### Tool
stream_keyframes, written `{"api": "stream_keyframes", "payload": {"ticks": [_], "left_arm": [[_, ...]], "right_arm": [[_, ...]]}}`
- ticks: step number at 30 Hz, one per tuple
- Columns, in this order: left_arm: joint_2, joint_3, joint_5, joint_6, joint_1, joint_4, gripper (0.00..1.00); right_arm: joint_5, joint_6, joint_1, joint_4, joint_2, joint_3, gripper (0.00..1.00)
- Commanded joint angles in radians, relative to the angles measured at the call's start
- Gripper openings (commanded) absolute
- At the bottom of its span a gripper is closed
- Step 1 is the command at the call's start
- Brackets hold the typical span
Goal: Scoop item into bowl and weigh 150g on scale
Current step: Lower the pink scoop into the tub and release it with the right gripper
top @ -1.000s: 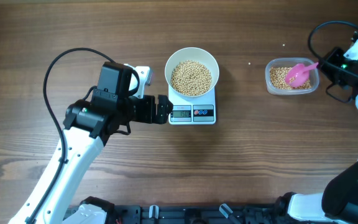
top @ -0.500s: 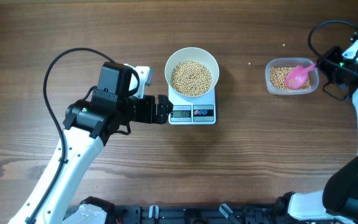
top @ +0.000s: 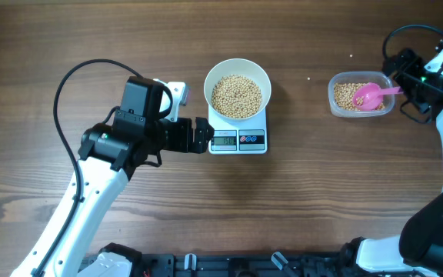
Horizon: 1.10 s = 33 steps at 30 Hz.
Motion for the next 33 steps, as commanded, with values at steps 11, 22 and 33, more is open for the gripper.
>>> {"api": "stream_keyframes", "payload": {"ticks": [11, 22, 33], "left_arm": [[0.002, -0.007, 0.012, 0.016, -0.004, 0.003, 1.00], [0.002, -0.007, 0.012, 0.016, -0.004, 0.003, 1.00], [0.002, -0.007, 0.012, 0.016, -0.004, 0.003, 1.00]], "right_arm": [[0.111, 0.048, -0.019, -0.074, -0.130, 0.020, 1.00], [0.232, 0.048, -0.019, -0.241, -0.362, 0.020, 1.00], [0.243, 0.049, -0.019, -0.409, -0.518, 0.020, 1.00]]}}
